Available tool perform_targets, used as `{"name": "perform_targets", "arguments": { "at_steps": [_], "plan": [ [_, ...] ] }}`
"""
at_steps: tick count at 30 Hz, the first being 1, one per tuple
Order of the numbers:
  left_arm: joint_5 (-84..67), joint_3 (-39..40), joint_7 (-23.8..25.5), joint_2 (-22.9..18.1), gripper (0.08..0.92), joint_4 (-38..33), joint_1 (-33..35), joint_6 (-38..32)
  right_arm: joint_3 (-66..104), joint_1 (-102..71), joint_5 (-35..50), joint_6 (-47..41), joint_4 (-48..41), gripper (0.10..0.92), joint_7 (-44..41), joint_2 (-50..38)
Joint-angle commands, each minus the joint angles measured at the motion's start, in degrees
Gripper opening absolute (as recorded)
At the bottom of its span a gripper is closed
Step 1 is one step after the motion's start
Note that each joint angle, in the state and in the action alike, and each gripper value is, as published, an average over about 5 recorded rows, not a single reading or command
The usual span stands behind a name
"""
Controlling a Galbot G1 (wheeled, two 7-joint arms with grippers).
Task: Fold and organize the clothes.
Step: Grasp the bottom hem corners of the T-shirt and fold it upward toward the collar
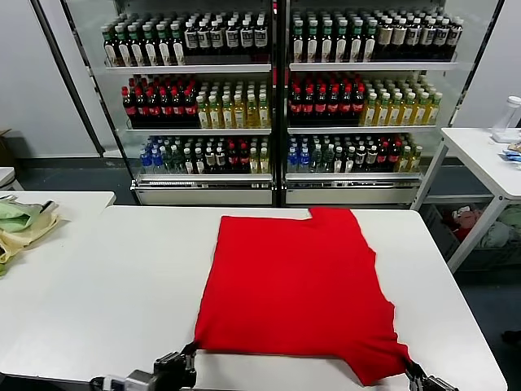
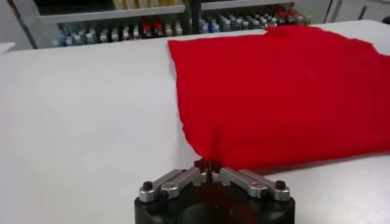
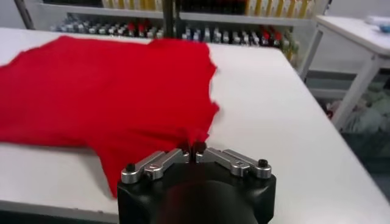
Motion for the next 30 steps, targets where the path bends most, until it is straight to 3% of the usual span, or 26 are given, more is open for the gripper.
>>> {"name": "perform_targets", "arguments": {
  "at_steps": [1, 7, 11, 17, 23, 30],
  "plan": [
    [-0.7, -10.4, -0.9, 2.9, 0.083, -8.4, 14.9, -0.4, 2.8, -5.7, -0.4, 0.7, 3.2, 0.124, -0.6, -0.3],
    [-1.0, -11.1, -2.7, 2.9, 0.083, -10.8, 18.2, -0.5, 1.5, 7.0, 1.3, -0.9, 3.1, 0.124, 2.1, -2.5],
    [-4.8, -11.6, -1.0, 2.8, 0.083, -9.3, 7.1, 0.0, -1.7, 16.3, 1.3, -2.9, -0.4, 0.124, 3.3, -3.6],
    [-6.1, -7.1, 6.3, 0.7, 0.083, 4.2, -11.8, 0.3, -7.4, 25.0, 0.1, -4.6, -6.3, 0.124, 4.6, -4.0],
    [-4.4, -1.7, 8.8, -1.9, 0.083, 12.2, -19.1, -0.2, -12.9, 30.8, -2.2, -5.6, -10.5, 0.124, 5.1, -2.9],
    [-2.9, 0.7, 11.7, -2.4, 0.083, 16.8, -23.9, -0.5, -16.5, 34.2, -4.4, -6.0, -13.3, 0.124, 5.6, -1.2]
  ]
}}
